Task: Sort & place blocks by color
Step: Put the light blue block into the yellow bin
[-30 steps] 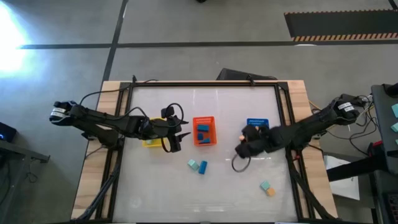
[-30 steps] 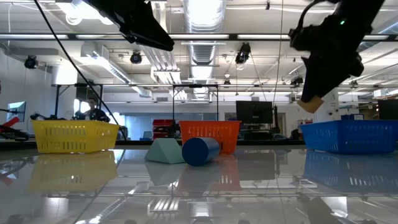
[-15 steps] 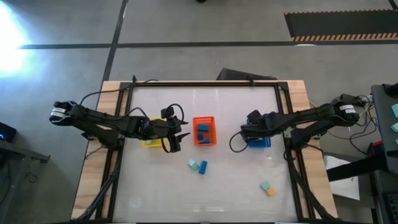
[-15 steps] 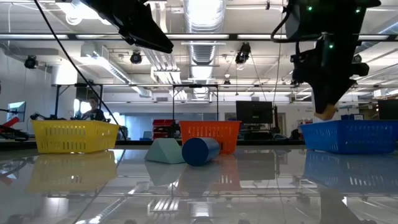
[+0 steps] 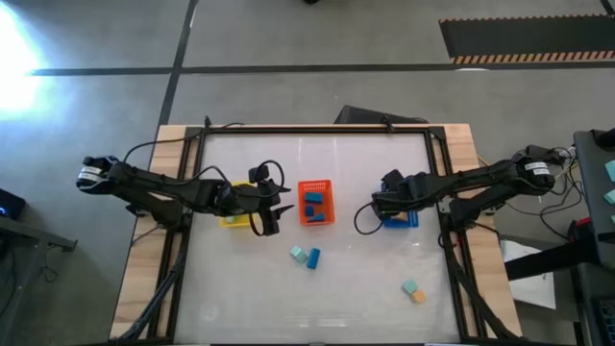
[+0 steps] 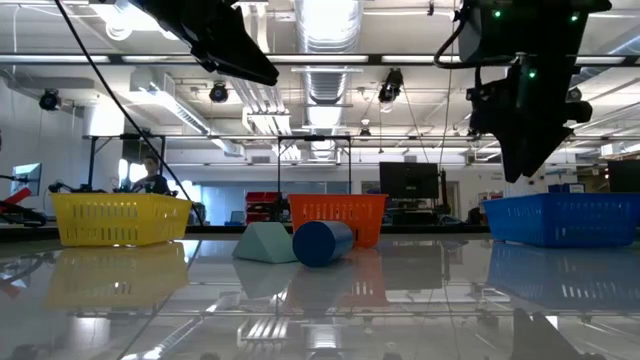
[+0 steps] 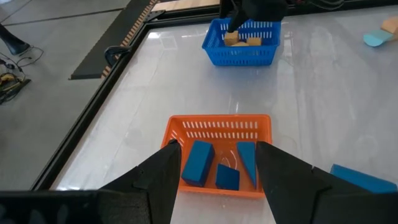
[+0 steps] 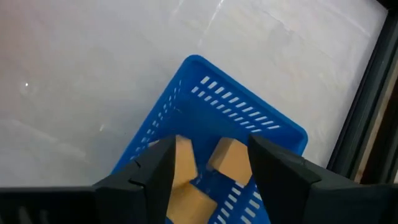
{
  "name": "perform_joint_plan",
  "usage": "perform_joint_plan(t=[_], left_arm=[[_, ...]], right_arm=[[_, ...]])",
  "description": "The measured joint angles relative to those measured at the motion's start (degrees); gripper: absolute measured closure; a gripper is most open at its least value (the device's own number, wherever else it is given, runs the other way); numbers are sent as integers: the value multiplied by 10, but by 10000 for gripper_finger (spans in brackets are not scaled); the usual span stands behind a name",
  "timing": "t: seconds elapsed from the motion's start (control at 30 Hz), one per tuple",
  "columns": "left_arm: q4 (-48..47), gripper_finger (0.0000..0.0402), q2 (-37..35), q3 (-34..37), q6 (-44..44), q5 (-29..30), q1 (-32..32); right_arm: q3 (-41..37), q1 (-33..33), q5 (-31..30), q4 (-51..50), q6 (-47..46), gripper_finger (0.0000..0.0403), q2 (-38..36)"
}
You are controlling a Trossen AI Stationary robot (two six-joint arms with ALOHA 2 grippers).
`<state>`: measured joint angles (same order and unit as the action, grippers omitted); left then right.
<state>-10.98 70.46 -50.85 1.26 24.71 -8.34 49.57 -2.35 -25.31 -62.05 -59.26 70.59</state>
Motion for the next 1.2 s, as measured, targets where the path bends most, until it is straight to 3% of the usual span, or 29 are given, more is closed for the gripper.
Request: perform_joint_plan(t=[0.2, 0.83, 1.07, 1.2], left_arm=[[1, 212, 0, 0, 9, 0, 0], [1, 212, 27, 7, 74, -10, -33], [2, 212, 91, 7, 78, -156, -51], [1, 212, 135, 7, 107, -204, -55]], right_arm=[[16, -8, -2, 24, 34, 211, 0], [17, -98, -32, 394, 337, 245, -1], [17, -108, -25, 475, 458, 256, -16], [17, -108, 31, 504, 544, 261, -43]])
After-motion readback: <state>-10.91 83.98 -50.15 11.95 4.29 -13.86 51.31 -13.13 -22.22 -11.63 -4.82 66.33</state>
